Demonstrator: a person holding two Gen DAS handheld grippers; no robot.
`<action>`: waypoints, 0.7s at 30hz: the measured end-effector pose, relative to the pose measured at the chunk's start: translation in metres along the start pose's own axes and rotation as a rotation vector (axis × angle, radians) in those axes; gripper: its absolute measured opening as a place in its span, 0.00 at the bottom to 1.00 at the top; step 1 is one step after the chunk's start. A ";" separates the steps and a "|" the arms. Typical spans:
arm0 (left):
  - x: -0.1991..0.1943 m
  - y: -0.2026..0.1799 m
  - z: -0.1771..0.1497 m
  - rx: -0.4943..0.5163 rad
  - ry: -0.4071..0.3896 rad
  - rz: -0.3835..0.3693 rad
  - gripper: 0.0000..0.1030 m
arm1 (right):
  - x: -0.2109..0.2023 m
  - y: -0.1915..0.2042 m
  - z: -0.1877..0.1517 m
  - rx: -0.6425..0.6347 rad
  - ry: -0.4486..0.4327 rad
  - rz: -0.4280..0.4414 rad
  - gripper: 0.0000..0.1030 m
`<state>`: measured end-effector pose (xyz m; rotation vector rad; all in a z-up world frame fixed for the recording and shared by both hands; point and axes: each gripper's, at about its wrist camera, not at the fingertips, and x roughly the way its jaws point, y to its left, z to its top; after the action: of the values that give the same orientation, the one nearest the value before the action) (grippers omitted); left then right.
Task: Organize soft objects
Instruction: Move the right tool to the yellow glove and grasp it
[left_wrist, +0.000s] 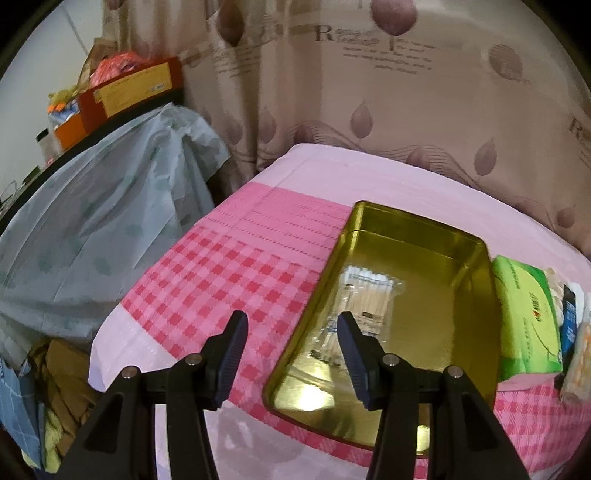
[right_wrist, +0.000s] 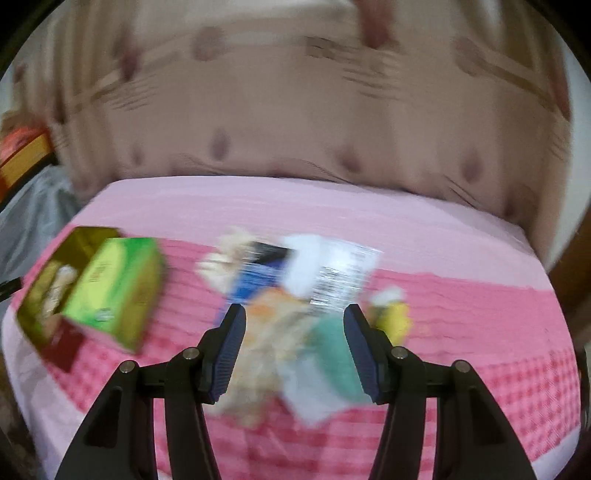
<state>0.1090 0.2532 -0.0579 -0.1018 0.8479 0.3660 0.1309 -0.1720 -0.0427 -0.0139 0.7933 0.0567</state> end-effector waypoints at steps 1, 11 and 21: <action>-0.002 -0.004 -0.001 0.018 -0.007 -0.009 0.50 | 0.002 -0.011 -0.002 0.016 0.007 -0.015 0.51; -0.021 -0.039 -0.008 0.128 -0.063 -0.101 0.50 | 0.046 -0.087 -0.019 0.133 0.099 -0.066 0.46; -0.060 -0.093 -0.017 0.193 -0.100 -0.211 0.51 | 0.083 -0.099 -0.019 0.162 0.122 -0.029 0.38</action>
<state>0.0932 0.1459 -0.0293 0.0064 0.7618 0.0892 0.1812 -0.2676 -0.1160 0.1258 0.9179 -0.0364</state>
